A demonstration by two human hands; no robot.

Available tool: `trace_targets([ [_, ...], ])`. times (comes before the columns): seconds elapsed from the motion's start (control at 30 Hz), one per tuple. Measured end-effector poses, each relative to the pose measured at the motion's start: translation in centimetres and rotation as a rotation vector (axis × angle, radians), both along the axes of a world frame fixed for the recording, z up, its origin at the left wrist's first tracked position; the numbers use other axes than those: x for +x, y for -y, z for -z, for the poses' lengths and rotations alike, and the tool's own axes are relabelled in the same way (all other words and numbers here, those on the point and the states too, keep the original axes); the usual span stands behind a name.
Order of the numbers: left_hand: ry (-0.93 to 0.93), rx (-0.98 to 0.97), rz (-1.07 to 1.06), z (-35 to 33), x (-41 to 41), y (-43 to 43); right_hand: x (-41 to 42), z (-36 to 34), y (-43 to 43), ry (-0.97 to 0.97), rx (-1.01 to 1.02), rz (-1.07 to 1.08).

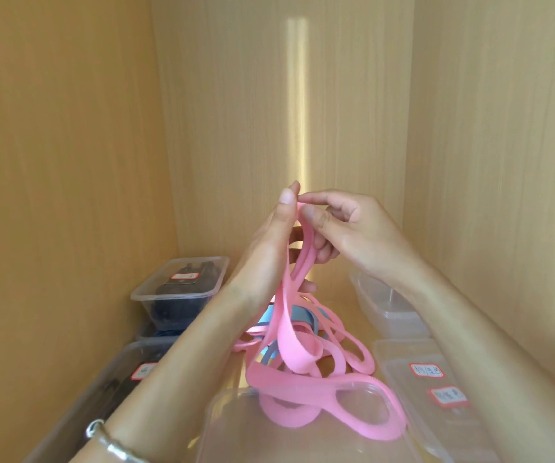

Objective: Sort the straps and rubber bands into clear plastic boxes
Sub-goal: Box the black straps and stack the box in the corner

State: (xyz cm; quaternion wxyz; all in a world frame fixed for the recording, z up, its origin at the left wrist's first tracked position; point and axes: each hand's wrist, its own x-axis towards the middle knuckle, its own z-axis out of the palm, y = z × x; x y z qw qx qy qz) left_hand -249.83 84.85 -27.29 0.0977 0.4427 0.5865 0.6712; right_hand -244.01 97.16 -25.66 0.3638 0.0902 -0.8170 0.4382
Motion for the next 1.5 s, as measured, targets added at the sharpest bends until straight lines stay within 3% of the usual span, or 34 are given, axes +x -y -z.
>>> trace_targets([
  [0.3, -0.261, -0.111, -0.149, 0.1, -0.3, 0.6, 0.7, -0.3, -0.3, 0.237, 0.025, -0.103],
  [0.43, -0.260, -0.162, -0.109, 0.1, 0.1, 0.7, 0.9, -0.3, -1.0, 0.241, 0.049, -0.098],
  [0.63, -0.250, -0.215, -0.177, -0.1, -0.3, 0.5, 0.7, -1.1, -1.4, -0.072, -0.198, -0.088],
  [0.77, -0.247, -0.355, -0.188, 0.3, -0.2, 0.6, 1.4, -1.8, -1.9, -0.285, -0.252, 0.011],
  [1.07, -0.283, -0.535, -0.288, -0.2, -0.3, 0.8, 1.9, -1.9, -1.2, -0.496, -0.331, 0.127],
  [1.13, -0.309, -0.465, -0.374, -0.6, -0.4, 1.3, 1.9, -1.9, -1.1, -0.509, -0.345, 0.121],
  [1.33, -0.323, 0.005, -0.699, -2.6, -1.2, 3.2, 1.5, -1.5, -0.7, -0.440, -0.317, 0.133],
  [1.5, -0.218, 0.243, -0.644, -3.8, -0.8, 4.1, 1.8, -1.7, 0.4, -0.292, -0.212, 0.023],
])
